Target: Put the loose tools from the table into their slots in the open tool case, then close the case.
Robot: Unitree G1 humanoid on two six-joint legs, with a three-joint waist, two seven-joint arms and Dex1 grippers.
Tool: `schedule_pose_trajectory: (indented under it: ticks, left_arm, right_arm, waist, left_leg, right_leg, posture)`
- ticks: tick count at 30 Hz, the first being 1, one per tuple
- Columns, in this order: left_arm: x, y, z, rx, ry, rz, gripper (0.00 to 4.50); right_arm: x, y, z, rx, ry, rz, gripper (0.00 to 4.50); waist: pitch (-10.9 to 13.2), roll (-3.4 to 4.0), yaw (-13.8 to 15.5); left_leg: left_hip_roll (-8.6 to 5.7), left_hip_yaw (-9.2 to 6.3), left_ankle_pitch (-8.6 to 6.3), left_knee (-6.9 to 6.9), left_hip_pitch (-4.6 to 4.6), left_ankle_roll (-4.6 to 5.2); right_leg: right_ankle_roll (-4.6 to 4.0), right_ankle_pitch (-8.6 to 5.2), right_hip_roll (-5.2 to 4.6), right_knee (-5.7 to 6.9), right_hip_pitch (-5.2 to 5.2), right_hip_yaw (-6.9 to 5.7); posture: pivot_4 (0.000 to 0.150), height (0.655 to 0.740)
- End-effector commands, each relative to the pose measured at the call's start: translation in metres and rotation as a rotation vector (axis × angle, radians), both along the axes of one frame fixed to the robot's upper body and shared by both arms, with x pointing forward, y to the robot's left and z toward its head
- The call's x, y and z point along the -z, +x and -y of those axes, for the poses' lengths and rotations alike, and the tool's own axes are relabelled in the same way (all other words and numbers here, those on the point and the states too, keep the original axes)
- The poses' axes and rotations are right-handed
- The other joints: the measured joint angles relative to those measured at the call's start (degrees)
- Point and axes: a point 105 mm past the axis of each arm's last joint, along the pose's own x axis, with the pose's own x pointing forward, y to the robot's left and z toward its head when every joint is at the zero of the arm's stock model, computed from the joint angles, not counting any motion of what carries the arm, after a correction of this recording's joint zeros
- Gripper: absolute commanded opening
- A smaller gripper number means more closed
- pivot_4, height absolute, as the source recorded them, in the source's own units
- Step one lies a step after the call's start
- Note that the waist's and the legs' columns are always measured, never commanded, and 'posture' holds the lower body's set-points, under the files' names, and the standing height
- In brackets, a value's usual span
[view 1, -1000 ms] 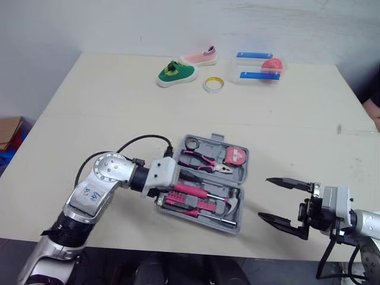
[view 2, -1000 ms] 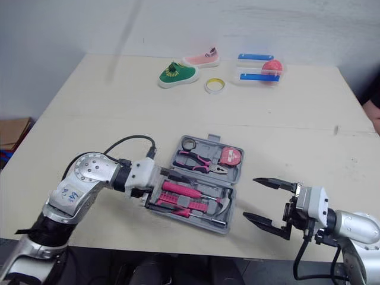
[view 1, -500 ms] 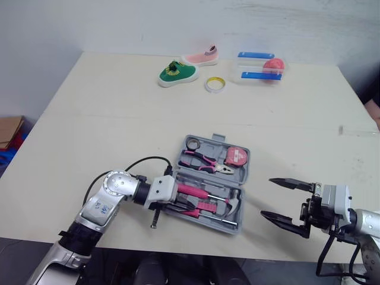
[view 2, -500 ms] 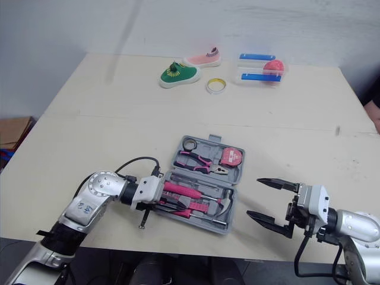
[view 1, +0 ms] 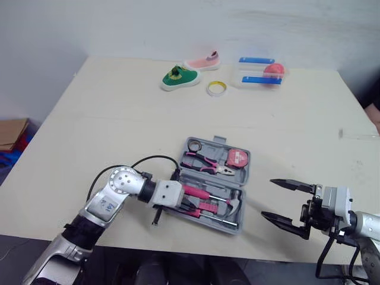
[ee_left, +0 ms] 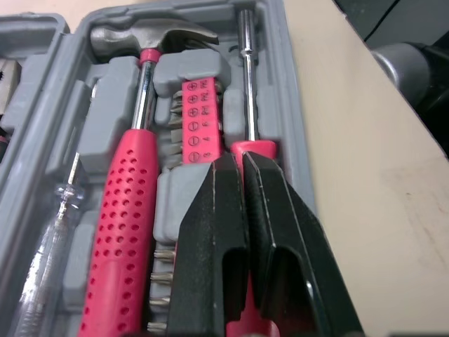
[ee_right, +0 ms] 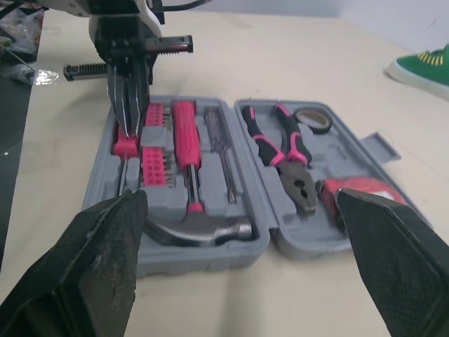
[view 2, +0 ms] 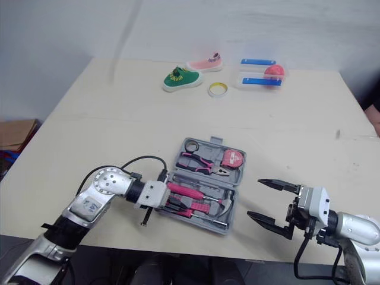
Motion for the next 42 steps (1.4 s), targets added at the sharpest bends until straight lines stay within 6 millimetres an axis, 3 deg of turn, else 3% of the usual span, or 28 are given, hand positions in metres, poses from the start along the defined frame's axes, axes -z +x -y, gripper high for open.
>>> schedule_pose_trajectory:
  ticks: [1, 2, 3, 6, 8, 11, 13, 14, 16, 17, 19, 21, 24, 32, 42]
  left_arm:
    - [0.06, -0.009, -0.028, -0.073, 0.278, -0.126, 0.07]
    - [0.061, -0.009, -0.028, -0.078, 0.281, -0.134, 0.07]
    - [0.062, -0.01, -0.027, -0.082, 0.283, -0.144, 0.07]
    - [0.06, -0.014, -0.019, -0.059, 0.248, -0.153, 0.07]
    - [0.035, -0.007, -0.006, -0.058, 0.066, -0.111, 0.07]
    - [-0.002, 0.0, -0.003, -0.072, -0.173, -0.1, 0.07]
    - [-0.037, 0.014, -0.011, -0.157, -0.361, -0.123, 0.07]
    - [-0.05, 0.02, -0.017, -0.193, -0.422, -0.124, 0.07]
    - [-0.064, 0.037, -0.032, -0.291, -0.46, -0.093, 0.0]
    - [-0.065, 0.045, -0.041, -0.342, -0.439, -0.055, 0.0]
    - [-0.062, 0.057, -0.055, -0.415, -0.381, -0.008, 0.0]
    - [-0.05, 0.066, -0.068, -0.471, -0.293, 0.028, 0.0]
    - [-0.029, 0.077, -0.079, -0.534, -0.2, 0.043, 0.0]
    - [-0.007, 0.091, -0.064, -0.573, -0.213, -0.005, 0.0]
    - [-0.006, 0.076, -0.044, -0.503, -0.261, -0.09, 0.0]
  right_arm:
    - [-0.002, 0.001, 0.001, 0.009, 0.004, 0.032, 4.5]
    - [-0.002, 0.001, 0.0, 0.011, 0.006, 0.033, 4.5]
    - [-0.001, 0.001, 0.0, 0.013, 0.005, 0.032, 4.5]
    - [0.003, 0.001, 0.0, 0.026, 0.004, 0.028, 4.5]
    - [0.004, 0.005, 0.006, 0.085, -0.003, -0.003, 4.5]
    - [0.018, 0.018, 0.023, 0.259, -0.117, -0.121, 4.5]
    - [0.017, 0.017, 0.019, 0.23, -0.101, -0.12, 4.5]
    - [0.016, 0.017, 0.017, 0.214, -0.093, -0.111, 4.5]
    - [0.019, 0.018, 0.019, 0.209, -0.122, -0.109, 3.96]
    - [0.022, 0.018, 0.02, 0.207, -0.144, -0.113, 3.69]
    - [0.027, 0.021, 0.021, 0.209, -0.154, -0.127, 2.67]
    - [0.03, 0.023, 0.02, 0.21, -0.154, -0.14, 1.41]
    - [0.043, 0.028, 0.016, 0.192, -0.198, -0.165, 0.04]
    - [0.055, 0.041, -0.014, 0.083, -0.189, -0.195, 0.04]
    - [0.047, 0.083, -0.022, 0.098, -0.203, -0.126, 0.04]
  waist:
    - [-0.1, -0.02, 0.0]
    - [-0.2, -0.1, -0.1]
    - [-0.5, -0.21, -0.1]
    - [-0.7, -0.15, -0.3]
    - [-0.8, -0.16, -0.3]
    - [-0.8, 0.02, -0.2]
    - [-0.6, -0.19, -0.1]
    - [-0.5, -0.32, 0.0]
    - [-0.5, -0.32, 0.1]
    - [-0.4, -0.32, 0.2]
    - [-0.4, -0.29, 0.1]
    - [-0.4, -0.27, 0.1]
    - [-0.2, -0.33, 0.0]
    - [-0.1, -0.43, 0.1]
    - [-0.1, -0.42, -0.1]
  left_leg:
    - [-0.01, 0.0, -0.02, -0.02, 0.15, -0.01]
    - [0.0, -0.01, -0.08, -0.13, 0.48, -0.09]
    - [0.02, 0.01, -0.16, -0.44, 0.7, -0.23]
    - [-0.18, 0.1, -0.08, -1.03, 1.14, -0.13]
    - [-0.2, 0.11, -0.09, -1.22, 1.5, -0.13]
    - [-0.33, 0.1, -0.07, -1.3, 1.53, -0.1]
    - [-0.36, 0.06, 0.07, -1.2, 0.79, -0.11]
    - [-0.34, 0.0, 0.17, -1.04, 0.35, 0.02]
    - [-0.25, -0.09, 0.46, -0.81, -0.52, -0.26]
    - [-0.25, -0.1, 0.45, -0.81, -0.56, -0.28]
    - [-0.18, -0.07, 0.47, -0.8, -0.55, -0.36]
    - [-0.14, -0.01, 0.46, -0.83, -0.51, -0.43]
    - [-0.1, 0.14, 0.39, -0.82, -0.51, -0.48]
    - [0.02, 0.6, 0.41, -0.64, -0.71, -0.52]
    - [0.07, 0.7, 0.42, -0.44, -0.67, -0.54]
  right_leg:
    - [-0.03, -0.01, -0.02, -0.03, 0.16, 0.0]
    - [-0.24, -0.06, -0.02, -0.27, 0.58, 0.0]
    - [-1.0, -0.32, -0.04, -0.61, 0.89, 0.0]
    - [-1.14, -0.33, -0.3, -0.99, 1.48, -0.02]
    - [-1.2, -0.37, -0.35, -1.12, 1.76, -0.02]
    - [-1.21, -0.37, -0.49, -1.12, 1.51, -0.05]
    - [-1.11, -0.32, -0.49, -0.91, 0.72, -0.09]
    - [-0.67, -0.09, -0.46, -0.78, 0.26, -0.16]
    - [-0.09, 0.22, -0.28, -0.61, -0.5, -0.28]
    - [-0.05, 0.2, -0.23, -0.62, -0.53, -0.27]
    - [0.03, 0.14, -0.06, -0.69, -0.54, -0.18]
    - [0.04, 0.1, 0.0, -0.79, -0.53, -0.12]
    - [0.07, 0.04, 0.05, -0.83, -0.57, -0.04]
    - [0.09, 0.04, 0.18, -0.4, -1.19, -0.05]
    - [0.11, 0.05, 0.21, -0.08, -1.27, 0.0]
  posture:
    - [0.15, 0.74]
    - [0.15, 0.74]
    - [0.15, 0.74]
    - [0.15, 0.74]
    - [0.15, 0.74]
    - [0.15, 0.74]
    - [0.15, 0.74]
    - [0.15, 0.74]
    - [0.15, 0.74]
    - [0.15, 0.74]
    - [0.15, 0.74]
    - [0.15, 0.74]
    - [0.15, 0.74]
    - [0.15, 0.74]
    - [0.15, 0.74]
